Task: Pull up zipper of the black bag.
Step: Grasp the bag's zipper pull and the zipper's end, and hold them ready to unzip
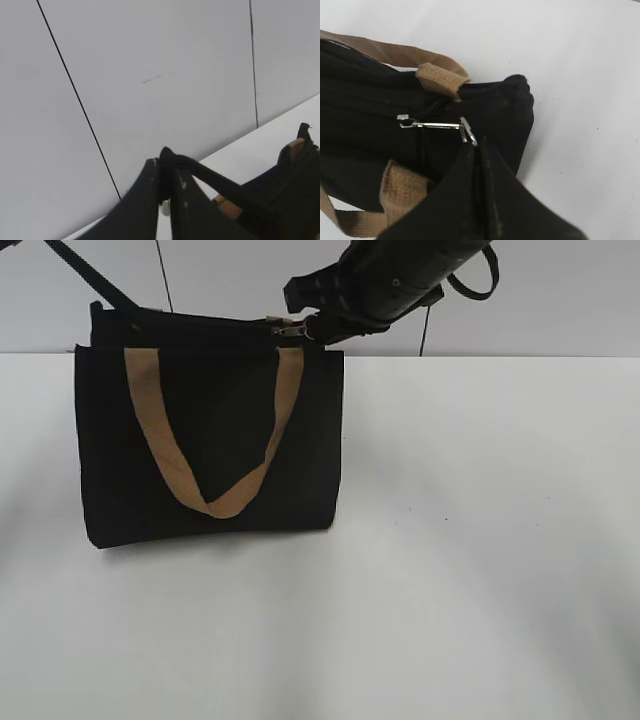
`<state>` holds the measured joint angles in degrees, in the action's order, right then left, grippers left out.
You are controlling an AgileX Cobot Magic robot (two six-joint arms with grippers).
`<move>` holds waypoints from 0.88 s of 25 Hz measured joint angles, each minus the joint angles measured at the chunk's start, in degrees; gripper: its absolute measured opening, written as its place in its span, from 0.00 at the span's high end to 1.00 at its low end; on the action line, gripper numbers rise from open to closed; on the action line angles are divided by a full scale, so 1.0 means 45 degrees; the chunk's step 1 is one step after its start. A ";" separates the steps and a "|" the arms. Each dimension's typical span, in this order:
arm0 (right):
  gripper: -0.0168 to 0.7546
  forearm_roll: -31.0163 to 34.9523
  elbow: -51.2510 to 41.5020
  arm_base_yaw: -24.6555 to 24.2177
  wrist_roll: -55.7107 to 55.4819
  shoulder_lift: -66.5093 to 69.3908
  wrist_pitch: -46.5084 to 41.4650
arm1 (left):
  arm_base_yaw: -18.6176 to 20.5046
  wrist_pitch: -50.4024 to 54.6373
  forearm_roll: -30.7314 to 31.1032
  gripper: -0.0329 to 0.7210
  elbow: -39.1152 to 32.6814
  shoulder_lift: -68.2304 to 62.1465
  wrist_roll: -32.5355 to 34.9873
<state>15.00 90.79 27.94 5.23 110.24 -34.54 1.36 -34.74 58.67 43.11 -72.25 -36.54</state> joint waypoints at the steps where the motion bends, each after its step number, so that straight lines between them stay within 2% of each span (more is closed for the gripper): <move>1: 1.00 0.0021 0.0000 -0.0015 -0.0030 0.0000 -0.0011 | 0.0000 0.0012 0.0000 0.94 0.0000 0.0000 0.0000; 8: 0.99 0.0478 0.0000 0.0099 0.0096 -0.0009 0.0029 | 0.0014 0.0021 0.0303 0.94 0.0082 -0.0478 -0.0027; 12: 0.87 0.0465 0.0000 0.0451 0.0387 -0.0009 0.0232 | 0.0014 0.0089 0.0541 0.91 0.0113 -0.0838 -0.0077; 14: 0.76 0.0443 0.0000 0.0599 0.0651 -0.0009 0.0317 | 0.0014 0.0352 0.0575 0.84 0.0121 -0.0883 -0.0091; 17: 0.56 0.0413 0.0000 0.0673 0.0856 -0.0009 0.0317 | 0.0014 0.1049 0.0600 0.65 0.0121 -0.0883 -0.0371; 19: 0.49 0.0375 0.0011 0.0673 0.1081 -0.0009 0.0218 | 0.0014 0.1881 0.0661 0.55 0.0121 -0.0855 -0.0872; 22: 0.46 0.0297 0.0011 0.0673 0.1874 -0.0009 -0.0359 | 0.0014 0.3100 0.1496 0.50 0.0121 -0.0620 -0.2070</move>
<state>16.33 90.84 30.96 13.67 110.19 -36.16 1.43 -20.78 65.40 43.66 -75.04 -45.86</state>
